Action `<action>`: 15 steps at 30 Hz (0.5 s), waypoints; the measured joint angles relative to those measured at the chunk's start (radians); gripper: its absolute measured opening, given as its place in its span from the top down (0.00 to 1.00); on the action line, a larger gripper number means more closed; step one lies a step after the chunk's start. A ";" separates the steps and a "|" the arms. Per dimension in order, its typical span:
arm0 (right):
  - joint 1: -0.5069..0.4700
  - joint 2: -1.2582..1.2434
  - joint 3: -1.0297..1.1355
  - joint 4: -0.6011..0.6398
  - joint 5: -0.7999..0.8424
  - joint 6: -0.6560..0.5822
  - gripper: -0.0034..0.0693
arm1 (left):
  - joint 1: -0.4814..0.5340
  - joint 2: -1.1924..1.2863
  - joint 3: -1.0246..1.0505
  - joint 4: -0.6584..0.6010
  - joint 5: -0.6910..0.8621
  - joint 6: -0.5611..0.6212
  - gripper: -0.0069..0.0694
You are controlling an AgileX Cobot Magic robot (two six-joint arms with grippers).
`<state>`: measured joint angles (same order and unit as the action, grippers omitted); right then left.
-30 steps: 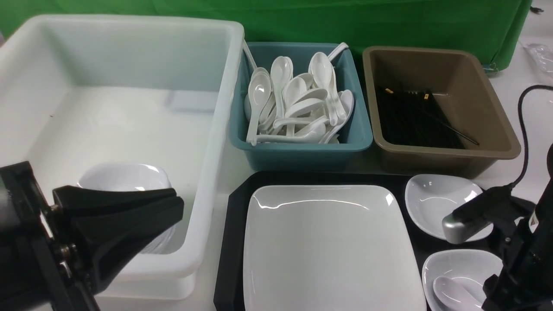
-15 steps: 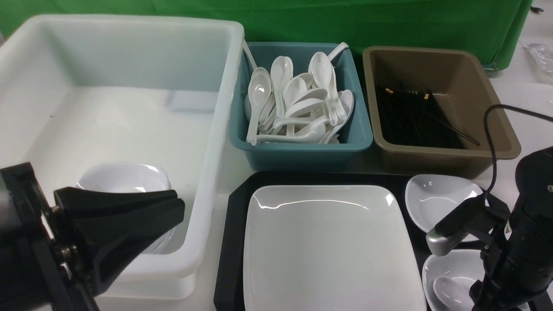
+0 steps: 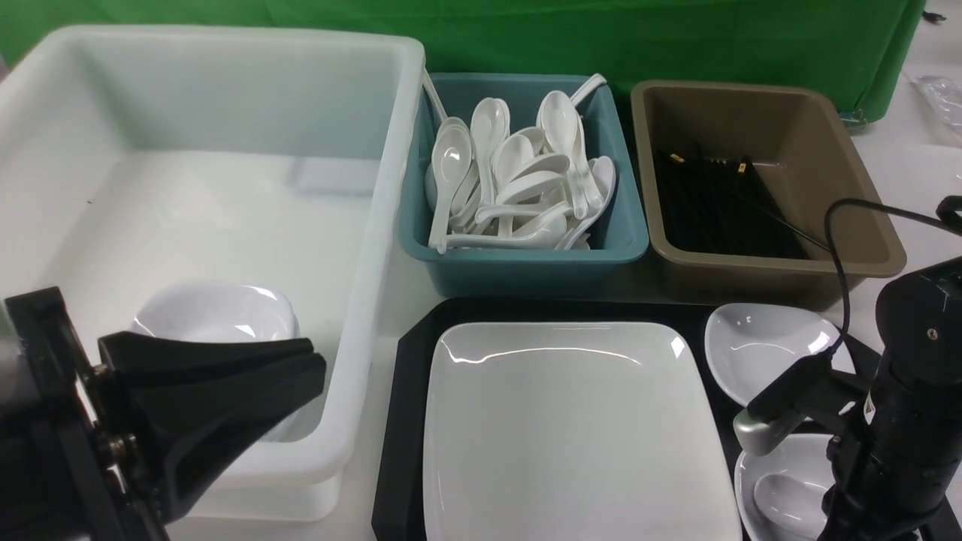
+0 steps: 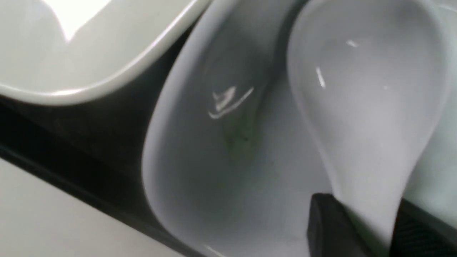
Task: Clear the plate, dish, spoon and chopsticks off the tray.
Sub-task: Use the right arm to grab a soup spoon from the plate, then use the right arm to put the soup spoon into the small storage box in the middle
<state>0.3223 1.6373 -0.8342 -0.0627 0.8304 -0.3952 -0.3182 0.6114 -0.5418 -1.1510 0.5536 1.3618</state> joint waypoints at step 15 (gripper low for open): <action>0.001 -0.196 -0.343 0.299 -0.108 0.057 0.87 | 0.000 0.000 0.000 0.000 -0.040 -0.001 0.89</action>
<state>0.3236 1.4413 -1.1772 0.2365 0.7220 -0.3386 -0.3182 0.6114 -0.5418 -1.1510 0.5140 1.3607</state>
